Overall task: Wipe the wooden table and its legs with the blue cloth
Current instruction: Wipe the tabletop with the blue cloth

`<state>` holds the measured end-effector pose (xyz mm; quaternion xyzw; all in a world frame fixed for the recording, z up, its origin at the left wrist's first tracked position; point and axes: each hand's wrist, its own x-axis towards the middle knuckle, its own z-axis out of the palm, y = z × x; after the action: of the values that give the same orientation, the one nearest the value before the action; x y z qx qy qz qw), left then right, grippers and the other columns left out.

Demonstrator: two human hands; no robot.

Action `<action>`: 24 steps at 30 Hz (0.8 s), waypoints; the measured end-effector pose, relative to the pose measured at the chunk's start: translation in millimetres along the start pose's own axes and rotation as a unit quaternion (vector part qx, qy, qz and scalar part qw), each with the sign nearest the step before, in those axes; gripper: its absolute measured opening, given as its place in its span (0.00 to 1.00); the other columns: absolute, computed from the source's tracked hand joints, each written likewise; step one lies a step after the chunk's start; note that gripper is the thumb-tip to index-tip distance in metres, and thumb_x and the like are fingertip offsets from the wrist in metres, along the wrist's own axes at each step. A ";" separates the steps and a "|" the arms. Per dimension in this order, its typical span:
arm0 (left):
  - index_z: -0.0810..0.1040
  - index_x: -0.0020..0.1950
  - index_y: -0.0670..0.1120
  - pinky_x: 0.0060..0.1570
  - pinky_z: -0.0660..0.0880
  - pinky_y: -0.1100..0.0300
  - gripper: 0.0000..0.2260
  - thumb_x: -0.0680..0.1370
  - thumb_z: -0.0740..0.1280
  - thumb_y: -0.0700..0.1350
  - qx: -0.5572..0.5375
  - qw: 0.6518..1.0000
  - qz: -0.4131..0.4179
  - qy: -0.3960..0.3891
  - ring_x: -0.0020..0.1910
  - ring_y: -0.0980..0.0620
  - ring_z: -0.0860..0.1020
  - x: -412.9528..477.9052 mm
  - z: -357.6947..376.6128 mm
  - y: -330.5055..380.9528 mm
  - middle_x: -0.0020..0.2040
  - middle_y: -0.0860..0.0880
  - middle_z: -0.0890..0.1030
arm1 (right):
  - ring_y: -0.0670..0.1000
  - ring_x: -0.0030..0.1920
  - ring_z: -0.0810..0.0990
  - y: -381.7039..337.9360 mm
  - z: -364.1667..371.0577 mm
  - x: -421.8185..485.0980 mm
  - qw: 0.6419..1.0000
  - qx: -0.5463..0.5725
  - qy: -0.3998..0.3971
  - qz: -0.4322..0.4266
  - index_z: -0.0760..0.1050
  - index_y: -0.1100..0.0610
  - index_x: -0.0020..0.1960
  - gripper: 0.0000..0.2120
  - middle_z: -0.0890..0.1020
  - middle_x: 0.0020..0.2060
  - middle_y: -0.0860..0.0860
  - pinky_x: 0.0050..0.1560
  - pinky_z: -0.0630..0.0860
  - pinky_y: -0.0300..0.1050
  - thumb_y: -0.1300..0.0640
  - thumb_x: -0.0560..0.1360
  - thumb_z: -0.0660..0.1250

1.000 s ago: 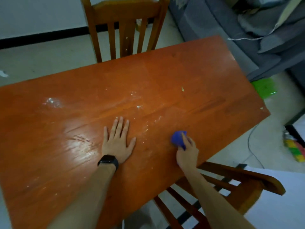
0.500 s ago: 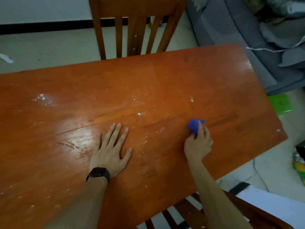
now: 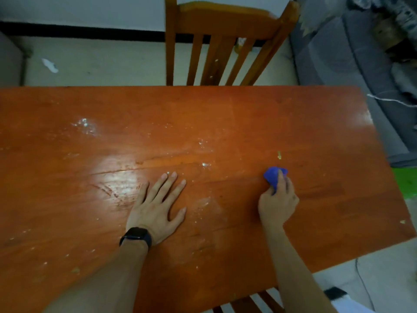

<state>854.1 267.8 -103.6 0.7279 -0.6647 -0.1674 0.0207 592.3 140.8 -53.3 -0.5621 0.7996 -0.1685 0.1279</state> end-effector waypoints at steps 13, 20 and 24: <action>0.46 0.81 0.60 0.76 0.48 0.43 0.31 0.80 0.47 0.68 -0.002 1.000 -0.005 0.003 0.80 0.53 0.47 0.7 0.3 -1.0 0.82 0.55 0.48 | 0.61 0.62 0.77 4.4 3.6 63.6 0.997 0.018 -0.033 -0.061 0.75 0.54 0.68 0.24 0.78 0.65 0.56 0.61 0.70 0.52 0.57 0.73 0.58; 0.46 0.81 0.60 0.76 0.47 0.44 0.33 0.79 0.50 0.67 -0.009 1.000 -0.007 -0.009 0.80 0.53 0.47 -0.1 -0.6 -0.3 0.81 0.54 0.48 | 0.42 0.66 0.65 -42.7 40.2 -58.8 0.927 0.023 -0.265 -0.263 0.68 0.40 0.72 0.29 0.69 0.70 0.38 0.66 0.63 0.38 0.63 0.77 0.64; 0.48 0.81 0.59 0.75 0.49 0.43 0.32 0.79 0.51 0.67 -0.010 1.000 -0.001 0.008 0.80 0.52 0.49 0.4 0.5 -0.8 0.81 0.54 0.51 | 0.41 0.59 0.79 -47.6 22.5 17.9 0.946 0.172 -0.204 -0.182 0.75 0.48 0.69 0.22 0.79 0.63 0.45 0.64 0.73 0.39 0.61 0.77 0.66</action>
<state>854.8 267.7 -104.3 0.7297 -0.6619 -0.1682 0.0334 636.0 106.3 -54.4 -0.6895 0.5996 -0.2058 0.3504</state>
